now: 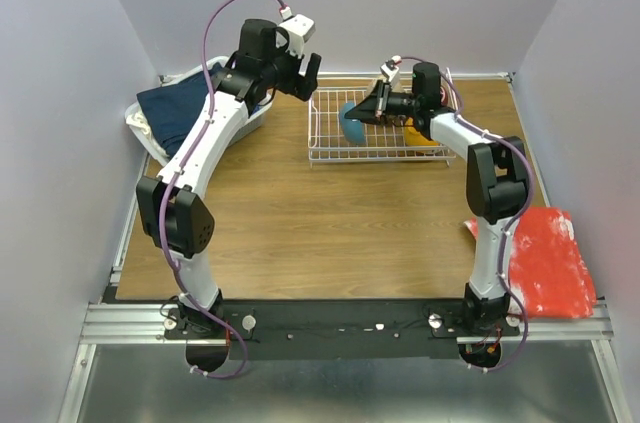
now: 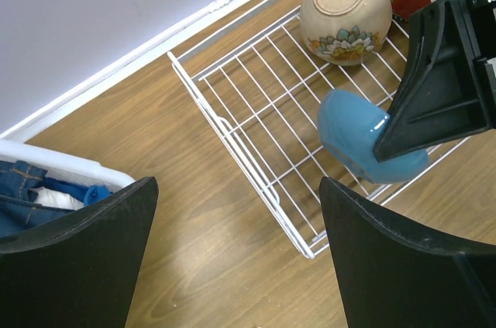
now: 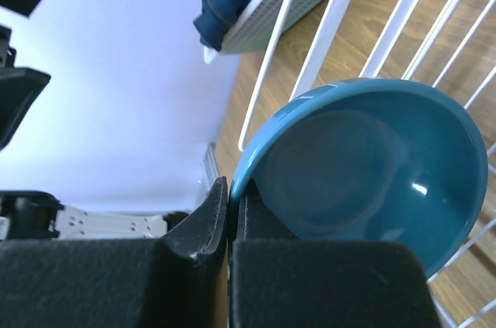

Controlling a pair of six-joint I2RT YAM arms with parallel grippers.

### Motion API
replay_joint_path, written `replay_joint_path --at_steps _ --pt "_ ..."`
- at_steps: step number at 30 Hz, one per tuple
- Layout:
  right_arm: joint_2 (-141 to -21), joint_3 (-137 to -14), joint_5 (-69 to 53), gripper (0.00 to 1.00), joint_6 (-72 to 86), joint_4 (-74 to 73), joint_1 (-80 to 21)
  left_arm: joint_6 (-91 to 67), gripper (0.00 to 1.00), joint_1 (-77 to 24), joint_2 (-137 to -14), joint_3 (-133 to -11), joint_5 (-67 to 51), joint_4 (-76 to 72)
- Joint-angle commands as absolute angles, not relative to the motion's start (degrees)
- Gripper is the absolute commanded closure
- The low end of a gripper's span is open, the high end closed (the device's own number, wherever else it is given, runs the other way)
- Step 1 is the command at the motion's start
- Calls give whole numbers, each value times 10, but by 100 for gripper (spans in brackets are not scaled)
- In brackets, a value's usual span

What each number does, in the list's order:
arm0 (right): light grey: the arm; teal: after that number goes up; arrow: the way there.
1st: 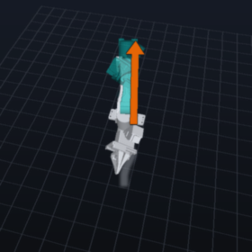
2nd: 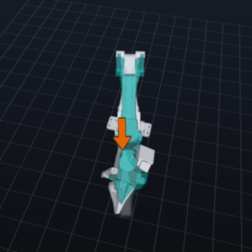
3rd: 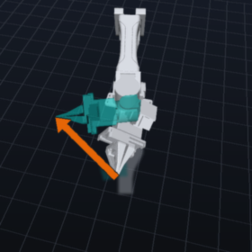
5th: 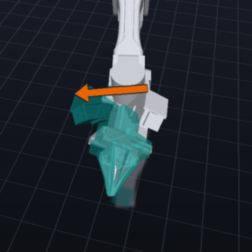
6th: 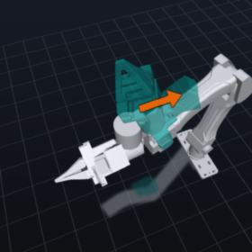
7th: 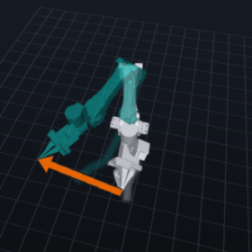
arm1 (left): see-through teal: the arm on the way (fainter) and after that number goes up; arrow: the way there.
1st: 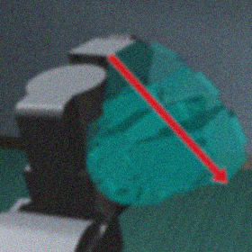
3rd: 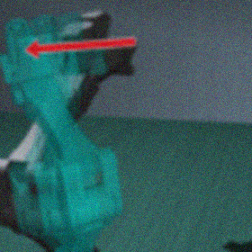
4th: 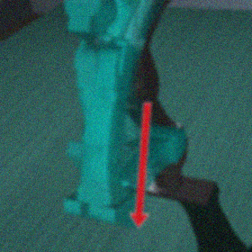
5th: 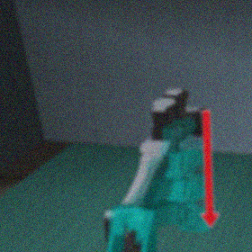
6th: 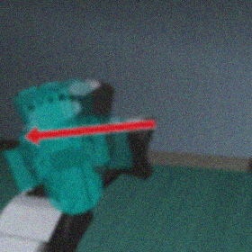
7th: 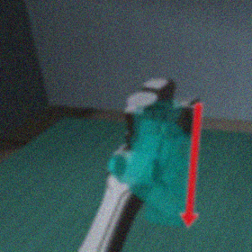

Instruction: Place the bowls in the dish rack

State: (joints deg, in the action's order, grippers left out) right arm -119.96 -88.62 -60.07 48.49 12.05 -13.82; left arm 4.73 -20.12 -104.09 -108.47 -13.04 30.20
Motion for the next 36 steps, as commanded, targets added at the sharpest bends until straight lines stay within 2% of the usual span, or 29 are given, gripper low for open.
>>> replay_joint_path --at_steps 1,9,20,23,24,27,29,30,33,36 --pt "-1226 -911 -615 99 570 215 -123 44 6 -205 -1057 -1107 -139 304" --pt "-1261 -919 -575 99 545 142 -121 40 6 -211 -1071 -1110 -133 298" --pt "-1219 -882 -491 95 459 2 -94 28 6 -213 -1092 -1120 -141 288" --pt "-1209 -882 -466 88 418 -61 -90 23 6 -213 -1098 -1121 -143 284" --pt "-1207 -882 -461 78 401 -72 -89 21 6 -213 -1099 -1121 -143 283" --pt "-1196 -875 -449 68 380 -95 -87 18 6 -214 -1100 -1119 -145 278" --pt "-1190 -868 -453 71 371 -94 -85 17 6 -213 -1101 -1117 -146 274" --pt "-1187 -865 -460 82 363 -91 -85 16 6 -213 -1102 -1116 -145 273" --pt "-1183 -850 -483 99 373 -62 -86 15 6 -213 -1102 -1114 -148 272" --pt "-1185 -855 -502 99 388 -40 -86 17 6 -213 -1101 -1114 -149 272"
